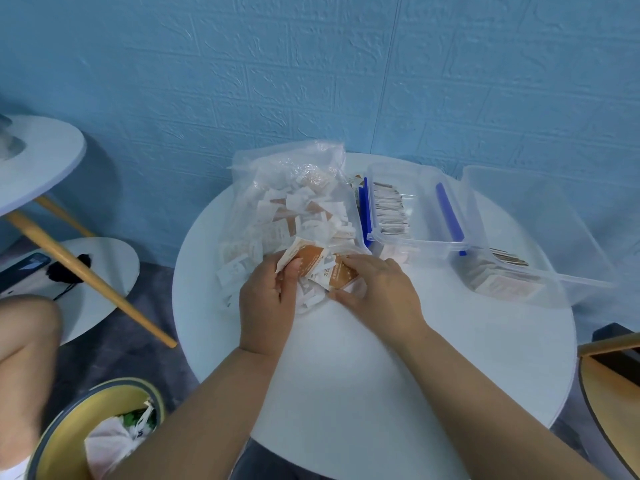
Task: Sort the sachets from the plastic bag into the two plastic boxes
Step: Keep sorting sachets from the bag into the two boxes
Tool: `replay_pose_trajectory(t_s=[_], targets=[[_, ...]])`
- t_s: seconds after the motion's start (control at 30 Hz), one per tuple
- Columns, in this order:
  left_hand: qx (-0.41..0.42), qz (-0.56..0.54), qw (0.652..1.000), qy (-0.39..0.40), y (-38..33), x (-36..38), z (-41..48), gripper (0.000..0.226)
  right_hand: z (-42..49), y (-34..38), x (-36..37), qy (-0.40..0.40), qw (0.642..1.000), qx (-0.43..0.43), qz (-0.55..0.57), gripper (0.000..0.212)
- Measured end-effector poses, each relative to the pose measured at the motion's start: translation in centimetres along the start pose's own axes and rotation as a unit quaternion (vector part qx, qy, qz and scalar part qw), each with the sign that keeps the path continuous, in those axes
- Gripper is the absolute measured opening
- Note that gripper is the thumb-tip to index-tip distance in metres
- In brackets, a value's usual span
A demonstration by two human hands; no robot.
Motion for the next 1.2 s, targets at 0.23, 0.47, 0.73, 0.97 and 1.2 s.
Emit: replay_pose_trajectory(t_s=[0.23,0.47,0.73,0.97,1.2], targets=[[-0.019,0.001,1.000,-0.013,-0.2,-0.1,0.0,0.031,0.2,0.6,-0.4,0.035,0.991,0.051,0.118,0.045],[-0.048,-0.032,0.998,0.013,-0.4,-0.2,-0.1,0.040,0.0,0.3,-2.5,0.038,0.989,0.025,0.143,0.007],[-0.156,-0.201,0.958,0.130,-5.0,2.2,-1.8,0.015,-2.5,-0.5,-4.6,-0.044,0.956,0.005,0.292,0.033],[-0.148,-0.219,0.923,0.280,-6.7,5.6,-3.9,0.019,-5.5,-3.6,-6.1,-0.031,0.943,0.046,0.329,0.040],[-0.050,-0.060,0.946,0.315,-6.6,7.0,-4.7,0.035,-6.7,-6.3,-5.5,-0.045,0.986,-0.021,0.159,0.036]])
Point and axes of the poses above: each hand's wrist, its own z-axis towards the middle knuckle, its own x-axis out of the palm, y = z × x, the point moved 2 cm from there along z, towards the middle knuckle, and after that the axes turned 4 degrees about y, right-handed, at the moved point
